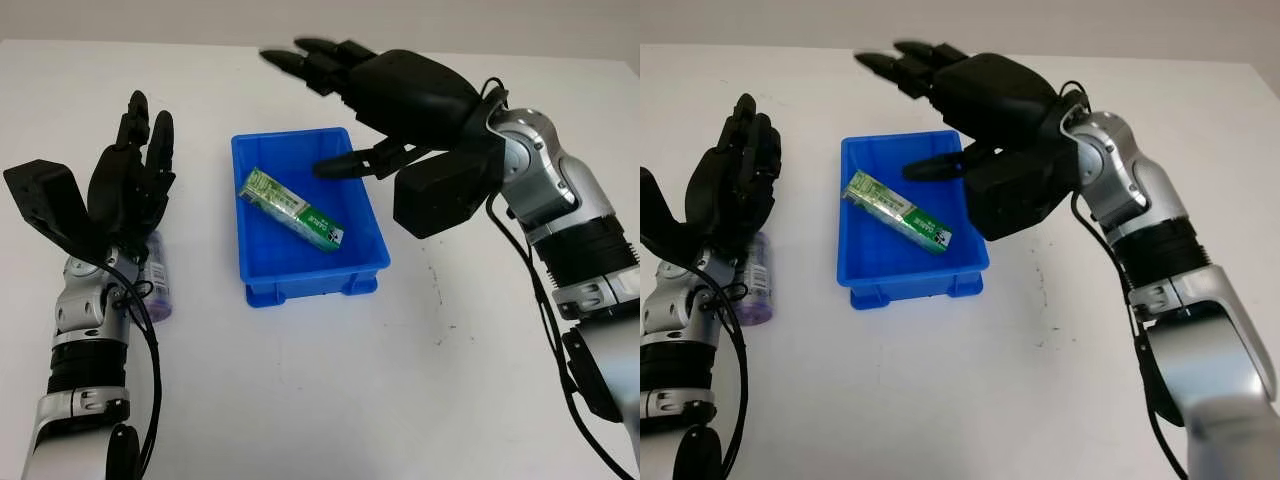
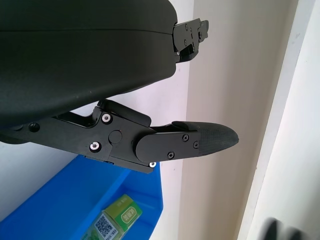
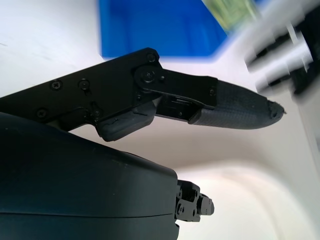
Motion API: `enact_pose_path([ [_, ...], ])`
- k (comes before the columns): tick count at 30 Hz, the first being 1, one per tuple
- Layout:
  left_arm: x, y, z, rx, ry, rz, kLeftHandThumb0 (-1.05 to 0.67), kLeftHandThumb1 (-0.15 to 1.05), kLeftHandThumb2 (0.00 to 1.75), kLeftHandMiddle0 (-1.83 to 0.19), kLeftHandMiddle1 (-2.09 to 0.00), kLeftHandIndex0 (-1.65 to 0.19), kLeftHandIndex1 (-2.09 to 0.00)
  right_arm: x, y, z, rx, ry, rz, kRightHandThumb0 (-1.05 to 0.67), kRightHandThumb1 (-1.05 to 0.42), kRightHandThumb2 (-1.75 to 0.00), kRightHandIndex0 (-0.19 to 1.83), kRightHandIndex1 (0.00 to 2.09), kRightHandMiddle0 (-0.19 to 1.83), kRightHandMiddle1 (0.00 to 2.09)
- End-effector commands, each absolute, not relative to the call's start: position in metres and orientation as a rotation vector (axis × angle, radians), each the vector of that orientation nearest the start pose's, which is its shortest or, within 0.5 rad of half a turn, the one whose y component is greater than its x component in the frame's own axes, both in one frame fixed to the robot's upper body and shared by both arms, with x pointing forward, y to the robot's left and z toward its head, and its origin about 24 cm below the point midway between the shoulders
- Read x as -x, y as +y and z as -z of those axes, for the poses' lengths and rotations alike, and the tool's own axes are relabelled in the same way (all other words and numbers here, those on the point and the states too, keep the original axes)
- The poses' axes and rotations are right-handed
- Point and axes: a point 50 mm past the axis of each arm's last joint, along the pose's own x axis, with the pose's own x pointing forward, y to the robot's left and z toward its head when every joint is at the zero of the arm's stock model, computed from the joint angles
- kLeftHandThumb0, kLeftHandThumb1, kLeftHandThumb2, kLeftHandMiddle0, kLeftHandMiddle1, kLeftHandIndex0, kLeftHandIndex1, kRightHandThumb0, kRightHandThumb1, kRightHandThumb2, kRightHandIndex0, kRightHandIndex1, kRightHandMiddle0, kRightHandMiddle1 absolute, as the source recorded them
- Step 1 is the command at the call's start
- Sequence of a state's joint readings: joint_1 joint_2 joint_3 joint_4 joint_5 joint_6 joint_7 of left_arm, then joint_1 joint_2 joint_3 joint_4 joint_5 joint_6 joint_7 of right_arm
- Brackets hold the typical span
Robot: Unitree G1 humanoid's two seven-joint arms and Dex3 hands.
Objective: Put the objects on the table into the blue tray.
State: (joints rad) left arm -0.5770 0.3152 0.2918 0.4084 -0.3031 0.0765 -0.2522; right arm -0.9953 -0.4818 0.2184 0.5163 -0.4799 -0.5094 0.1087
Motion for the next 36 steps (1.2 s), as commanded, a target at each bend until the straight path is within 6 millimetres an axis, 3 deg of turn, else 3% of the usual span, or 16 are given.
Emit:
enact_pose_path([
  [1,-0.351,0.239,-0.142,0.118,-0.195,0.052,-0.65,1.05,0.44,0.19,0.0,0.19,0.0,-0.361,-0.124,-0.266,1.001,-0.916,-0.277,-0.65,-1.05,-0.68,-0.19,0.0,-0.18,0.01],
  [4,-0.351,0.239,-0.142,0.119,-0.194,0.046,-0.65,1.05,0.44,0.19,0.0,0.19,0.0,-0.361,-0.13,-0.268,0.898,-0.918,-0.223,-0.41,-1.05,-0.56,-0.19,0.0,-0.19,0.0],
  [9,-0.351,0.239,-0.143,0.122,-0.193,0.044,-0.64,1.05,0.43,0.19,0.0,0.19,0.0,-0.365,-0.151,-0.266,0.75,-0.844,-0.123,-0.73,-1.05,-0.67,-0.19,0.0,-0.19,0.0],
  [13,-0.351,0.239,-0.143,0.118,-0.19,0.042,-0.64,1.05,0.44,0.19,0.0,0.19,0.0,-0.372,-0.173,-0.259,0.592,-0.724,-0.089,-0.77,-1.05,-0.73,-0.19,0.0,-0.19,0.0],
  [17,-0.351,0.24,-0.144,0.117,-0.191,0.047,-0.64,1.05,0.44,0.19,0.0,0.19,0.0,-0.383,-0.196,-0.239,0.437,-0.504,-0.069,-0.84,-1.05,-0.72,-0.19,0.0,-0.19,0.0],
  [27,-0.35,0.242,-0.147,0.102,-0.186,0.051,-0.64,1.05,0.45,0.19,0.0,0.19,0.0,-0.38,-0.221,-0.183,0.281,-0.168,-0.094,-0.77,-1.05,-0.77,-0.19,0.0,-0.19,0.0],
  [36,-0.352,0.244,-0.149,0.093,-0.184,0.051,-0.64,1.05,0.46,0.19,0.0,0.19,0.0,-0.37,-0.229,-0.177,0.231,-0.152,-0.001,-0.76,-1.05,-0.82,-0.19,0.0,-0.19,0.0],
])
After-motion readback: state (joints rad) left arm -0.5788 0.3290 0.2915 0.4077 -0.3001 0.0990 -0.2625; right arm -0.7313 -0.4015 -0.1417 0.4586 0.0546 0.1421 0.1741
